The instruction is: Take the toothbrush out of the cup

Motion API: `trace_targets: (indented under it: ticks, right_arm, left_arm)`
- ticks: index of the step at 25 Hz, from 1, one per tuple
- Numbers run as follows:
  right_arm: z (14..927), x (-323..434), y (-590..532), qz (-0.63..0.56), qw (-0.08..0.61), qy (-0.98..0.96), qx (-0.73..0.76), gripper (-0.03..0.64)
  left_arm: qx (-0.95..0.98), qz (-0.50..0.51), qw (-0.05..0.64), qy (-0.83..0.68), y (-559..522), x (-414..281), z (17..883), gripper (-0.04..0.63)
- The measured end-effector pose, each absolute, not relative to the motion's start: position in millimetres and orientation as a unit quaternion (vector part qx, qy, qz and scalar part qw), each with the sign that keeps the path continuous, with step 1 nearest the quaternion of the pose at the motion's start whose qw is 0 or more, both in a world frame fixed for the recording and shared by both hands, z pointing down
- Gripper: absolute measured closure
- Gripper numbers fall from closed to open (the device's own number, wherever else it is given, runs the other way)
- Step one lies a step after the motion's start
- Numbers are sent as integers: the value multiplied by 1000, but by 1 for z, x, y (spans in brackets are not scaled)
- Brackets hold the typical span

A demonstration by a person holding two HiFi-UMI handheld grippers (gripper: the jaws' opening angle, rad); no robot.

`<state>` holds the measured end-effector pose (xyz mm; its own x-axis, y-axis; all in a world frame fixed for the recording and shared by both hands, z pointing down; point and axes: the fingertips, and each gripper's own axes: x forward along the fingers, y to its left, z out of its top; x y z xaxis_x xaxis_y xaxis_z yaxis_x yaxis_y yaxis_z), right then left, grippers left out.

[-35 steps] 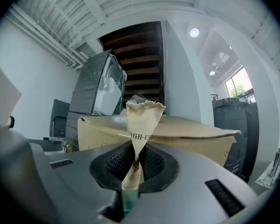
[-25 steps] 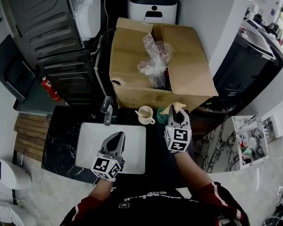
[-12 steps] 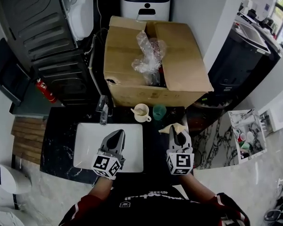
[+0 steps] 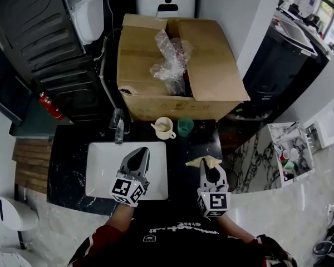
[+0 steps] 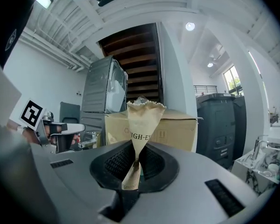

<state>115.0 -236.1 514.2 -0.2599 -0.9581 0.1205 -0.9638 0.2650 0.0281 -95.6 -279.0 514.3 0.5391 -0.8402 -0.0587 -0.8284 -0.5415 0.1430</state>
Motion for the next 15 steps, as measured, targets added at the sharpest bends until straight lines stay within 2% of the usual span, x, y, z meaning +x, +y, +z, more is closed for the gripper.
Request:
trace_targets:
  ticks: [5,7,9,15]
  right_arm:
    - [514,112,-236,29,56,-795,603,560]
    - [513,111,-236,29,54,-797,601,560]
    - [512,111,-236,29,53,-797,601,560]
    - [512,116,-233,34,49,-793,606,560]
  left_arm:
    - [877,-62,41,-475,-280,-92,510,569]
    - [878,-63,40,-473,-281,-91,509,476]
    - [878,-63,41,-472,-283,-89,511,424]
    - [883,-57,38,-464,-299,-80,522,367]
